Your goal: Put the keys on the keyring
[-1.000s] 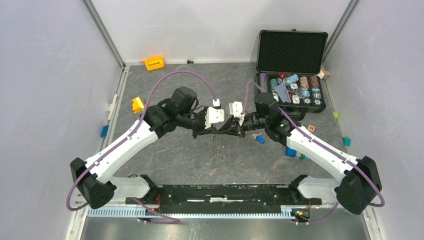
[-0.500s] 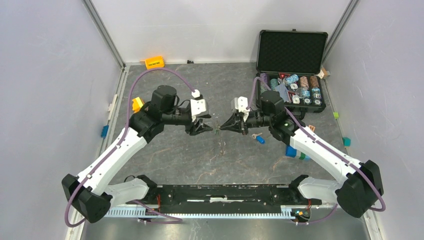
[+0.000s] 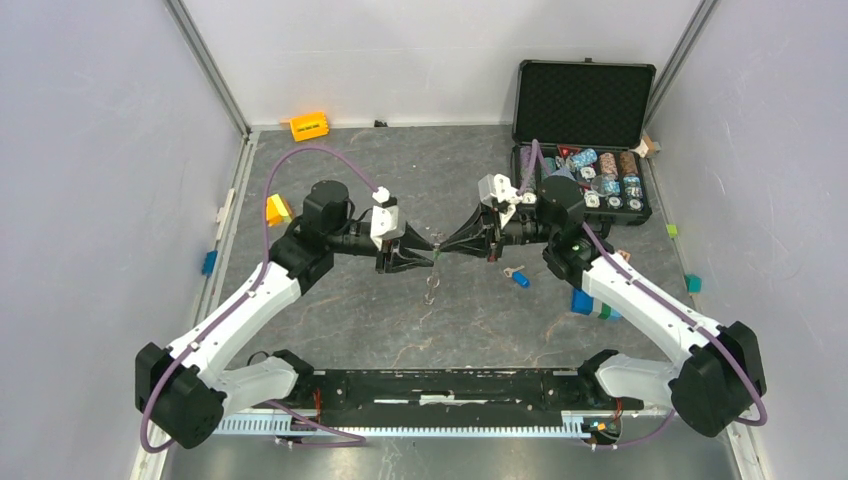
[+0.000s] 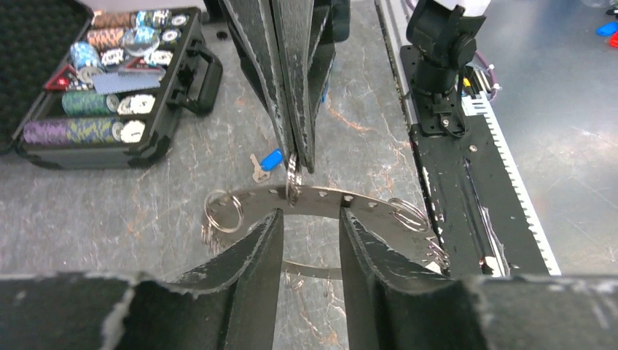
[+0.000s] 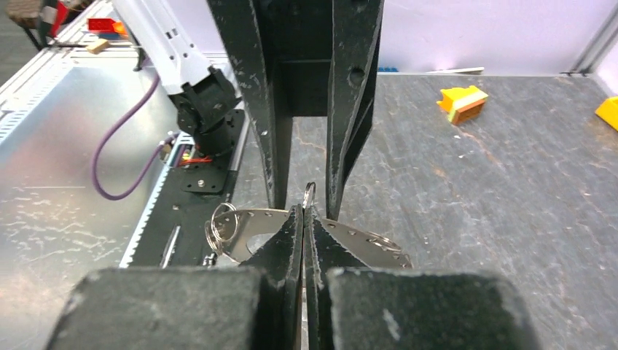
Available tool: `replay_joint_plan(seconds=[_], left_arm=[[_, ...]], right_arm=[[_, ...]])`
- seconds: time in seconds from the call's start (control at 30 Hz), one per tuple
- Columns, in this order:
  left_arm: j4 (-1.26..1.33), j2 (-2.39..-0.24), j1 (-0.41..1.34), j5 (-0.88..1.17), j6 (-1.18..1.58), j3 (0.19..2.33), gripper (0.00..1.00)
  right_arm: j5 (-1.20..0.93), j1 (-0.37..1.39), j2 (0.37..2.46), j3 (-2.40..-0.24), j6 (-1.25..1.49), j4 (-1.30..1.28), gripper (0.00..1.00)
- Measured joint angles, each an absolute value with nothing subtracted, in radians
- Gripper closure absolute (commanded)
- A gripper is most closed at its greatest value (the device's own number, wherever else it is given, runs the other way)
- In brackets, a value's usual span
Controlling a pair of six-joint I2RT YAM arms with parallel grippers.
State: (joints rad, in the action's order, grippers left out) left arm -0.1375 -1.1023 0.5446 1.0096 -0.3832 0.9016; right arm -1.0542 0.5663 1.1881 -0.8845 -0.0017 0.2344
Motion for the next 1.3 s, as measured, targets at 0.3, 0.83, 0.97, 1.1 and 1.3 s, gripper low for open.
replay_joint_plan(seconds=[0.3, 0.83, 0.97, 1.1, 1.3], left_arm=[[-0.123, -1.050, 0.538, 1.093, -0.402, 0.901, 0.73], [-0.242, -1.039, 0.539, 1.198, -0.559, 0.887, 0.76], [-0.303, -1.040, 0.539, 1.198, -0.633, 0.887, 0.75], [-0.373, -1.049, 0.540, 1.194, -0.712, 0.887, 0.75], [-0.454, -1.058, 0.541, 1.176, -0.803, 0.887, 0.76]], right_arm=[[-1.155, 0.560, 1.188, -0.770, 0.197, 0.482, 1.00], [-1.209, 0.564, 1.174, -0.783, -0.100, 0.278, 1.00], [-1.137, 0.572, 1.166, -0.897, -0.413, -0.035, 1.00], [-1.091, 0.587, 1.120, -0.914, -0.652, -0.251, 1.00], [-1.046, 0.608, 1.060, -0.925, -0.961, -0.492, 1.00]])
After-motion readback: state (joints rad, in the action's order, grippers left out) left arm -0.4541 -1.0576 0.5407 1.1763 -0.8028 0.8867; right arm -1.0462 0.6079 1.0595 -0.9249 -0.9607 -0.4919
